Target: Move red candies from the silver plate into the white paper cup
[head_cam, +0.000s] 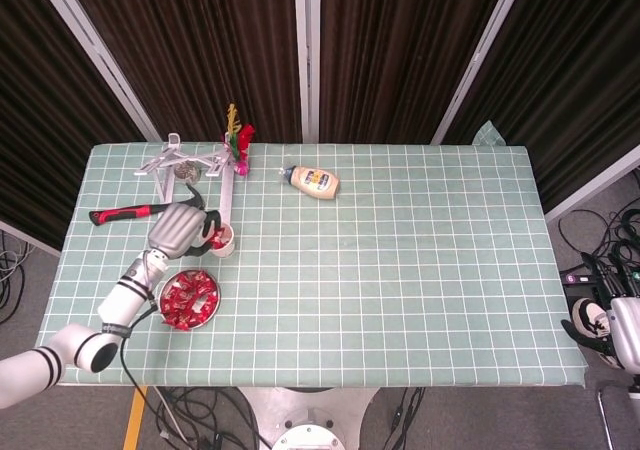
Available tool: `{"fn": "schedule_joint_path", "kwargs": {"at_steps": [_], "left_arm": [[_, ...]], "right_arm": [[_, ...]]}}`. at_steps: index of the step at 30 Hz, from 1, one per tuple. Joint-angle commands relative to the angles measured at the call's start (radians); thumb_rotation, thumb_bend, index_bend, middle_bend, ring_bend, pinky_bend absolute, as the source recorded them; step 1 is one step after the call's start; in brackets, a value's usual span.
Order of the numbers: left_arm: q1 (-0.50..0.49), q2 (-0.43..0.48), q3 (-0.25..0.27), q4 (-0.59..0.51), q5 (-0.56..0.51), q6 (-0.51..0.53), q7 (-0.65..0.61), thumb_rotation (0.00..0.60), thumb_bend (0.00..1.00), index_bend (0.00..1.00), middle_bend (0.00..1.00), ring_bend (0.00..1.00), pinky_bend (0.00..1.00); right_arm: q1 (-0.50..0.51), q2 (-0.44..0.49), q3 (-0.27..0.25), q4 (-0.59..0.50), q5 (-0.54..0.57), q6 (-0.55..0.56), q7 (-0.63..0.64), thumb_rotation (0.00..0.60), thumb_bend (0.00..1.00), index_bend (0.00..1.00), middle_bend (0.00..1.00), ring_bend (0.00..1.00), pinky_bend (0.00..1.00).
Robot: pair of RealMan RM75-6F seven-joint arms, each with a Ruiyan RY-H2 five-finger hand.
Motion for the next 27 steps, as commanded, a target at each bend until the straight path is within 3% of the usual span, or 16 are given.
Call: {"fn": "schedule_joint_path", "kwargs": {"at_steps": [1,9,18,23,27], "left_arm": [[-0.020,-0.029,-0.001,0.044,-0.019,-0.018,0.049,0.600,0.46,0.63,0.67,0.96,1.00],[-0.029,-0.045,0.010,0.055,-0.055,-0.040,0.109,0.600,0.44,0.50,0.59,0.95,1.00],[-0.019,-0.047,0.007,0.043,-0.076,-0.007,0.134,0.600,0.31,0.41,0.51,0.95,1.00],[0.040,0.014,0.011,-0.049,-0.066,0.087,0.118,0.600,0.28,0.41,0.50,0.95,1.00],[0.106,0.090,0.049,-0.155,-0.043,0.158,0.136,0.600,0.24,0.42,0.50,0.95,1.00]], "right_arm": [[-0.002,0.001,0.000,0.002,0.003,0.000,0.002,0.600,0.10,0.08,0.15,0.01,0.22],[-0.001,-0.001,0.001,0.008,0.007,-0.005,0.007,0.600,0.10,0.08,0.15,0.01,0.22],[-0.005,0.001,0.001,0.008,0.006,0.002,0.009,0.600,0.10,0.08,0.15,0.01,0.22],[-0.003,0.001,0.001,0.008,0.001,0.001,0.010,0.600,0.10,0.08,0.15,0.01,0.22],[0.002,-0.001,0.001,0.008,-0.005,-0.004,0.009,0.600,0.10,0.08,0.15,0.01,0.22]]}}
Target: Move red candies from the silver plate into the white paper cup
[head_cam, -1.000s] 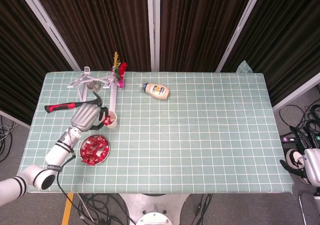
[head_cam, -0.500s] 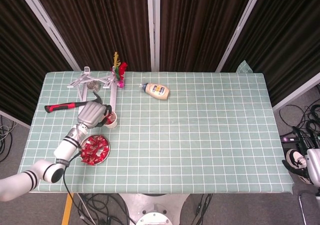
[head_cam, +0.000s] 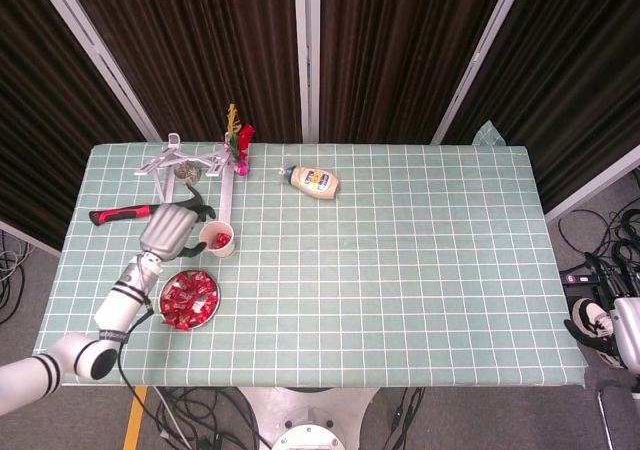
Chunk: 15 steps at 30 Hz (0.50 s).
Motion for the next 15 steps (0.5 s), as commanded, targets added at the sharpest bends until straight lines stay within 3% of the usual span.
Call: {"fn": "schedule_joint_path", "kwargs": {"at_steps": [1,8,15], "left_arm": [[0.074,0.081,0.043,-0.110,0.026,0.078,0.022,0.600,0.23,0.42,0.50,0.95,1.00],[0.156,0.123,0.144,-0.210,0.046,0.108,0.108,0.600,0.19,0.44,0.50,0.95,1.00],[0.189,0.055,0.194,-0.155,0.020,0.071,0.166,0.600,0.19,0.45,0.51,0.95,1.00]], "right_arm": [[0.003,-0.002,-0.001,-0.001,-0.006,-0.001,0.000,0.600,0.10,0.08,0.15,0.01,0.23],[0.004,-0.005,-0.004,-0.002,-0.016,0.001,0.000,0.600,0.10,0.08,0.15,0.01,0.23],[0.007,-0.002,-0.004,-0.006,-0.020,0.000,-0.003,0.600,0.10,0.08,0.15,0.01,0.23]]}}
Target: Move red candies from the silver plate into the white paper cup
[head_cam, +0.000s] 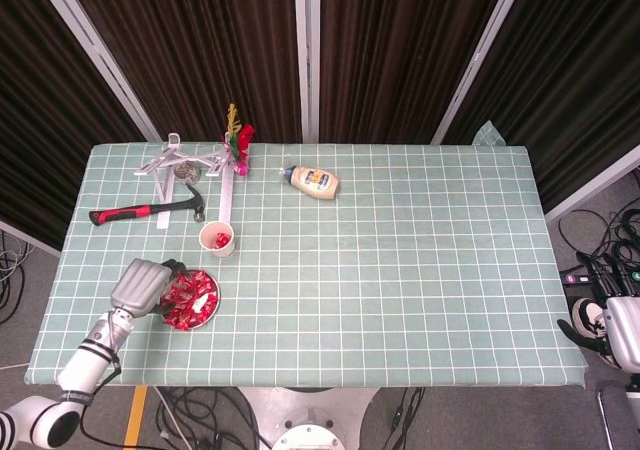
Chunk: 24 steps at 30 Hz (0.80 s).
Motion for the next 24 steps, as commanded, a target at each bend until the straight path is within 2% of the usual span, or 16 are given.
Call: {"fn": "schedule_joint_path", "kwargs": {"at_steps": [1,8,14,24], "left_arm": [[0.014,-0.045,0.015,0.044,-0.020,-0.024,0.023,0.600,0.19,0.45,0.51,0.95,1.00],[0.011,-0.102,0.007,0.119,-0.041,-0.065,0.027,0.600,0.20,0.46,0.51,0.95,1.00],[0.003,-0.119,-0.001,0.140,-0.039,-0.092,0.014,0.600,0.21,0.46,0.51,0.95,1.00],[-0.010,-0.112,-0.016,0.118,-0.029,-0.105,0.010,0.600,0.21,0.46,0.51,0.95,1.00]], "right_arm": [[0.001,0.000,0.000,-0.001,-0.001,0.000,-0.001,0.600,0.10,0.08,0.15,0.01,0.23],[0.003,0.000,0.000,-0.005,-0.003,0.000,-0.006,0.600,0.10,0.08,0.15,0.01,0.23],[0.004,0.002,0.000,-0.007,0.002,-0.004,-0.008,0.600,0.10,0.08,0.15,0.01,0.23],[0.001,0.001,-0.002,-0.006,0.005,-0.004,-0.008,0.600,0.10,0.08,0.15,0.01,0.24]]}}
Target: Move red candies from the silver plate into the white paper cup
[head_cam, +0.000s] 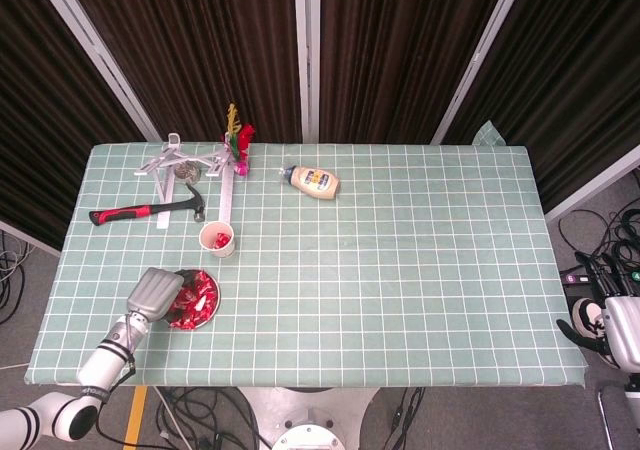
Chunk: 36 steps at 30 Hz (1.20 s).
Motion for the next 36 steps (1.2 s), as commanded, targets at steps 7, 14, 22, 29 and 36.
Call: {"fn": "schedule_joint_path", "kwargs": {"at_steps": [7,14,22,29,36], "left_arm": [[-0.012,-0.018,-0.007,0.020,-0.025,-0.039,0.016,0.600,0.22,0.46,0.52,0.95,1.00],[-0.004,-0.041,-0.008,0.064,-0.007,-0.030,-0.032,0.600,0.29,0.56,0.59,0.95,1.00],[0.001,-0.049,-0.008,0.090,0.026,-0.027,-0.107,0.600,0.37,0.62,0.65,0.96,1.00],[0.004,-0.045,-0.008,0.102,0.053,-0.021,-0.169,0.600,0.44,0.67,0.70,0.97,1.00],[0.008,-0.007,-0.016,0.058,0.075,0.010,-0.175,0.600,0.45,0.68,0.71,0.97,1.00]], "right_arm": [[-0.002,0.001,0.000,0.003,0.003,0.002,0.004,0.600,0.10,0.08,0.15,0.01,0.24],[-0.001,0.002,0.001,0.003,0.003,0.000,0.006,0.600,0.10,0.08,0.15,0.01,0.24],[-0.001,0.003,0.000,-0.001,0.003,0.001,0.002,0.600,0.10,0.08,0.15,0.01,0.24],[-0.002,0.004,0.001,-0.004,0.001,0.004,0.000,0.600,0.10,0.08,0.16,0.02,0.24],[-0.002,0.002,0.001,-0.001,0.000,0.007,0.004,0.600,0.10,0.08,0.16,0.02,0.25]]}}
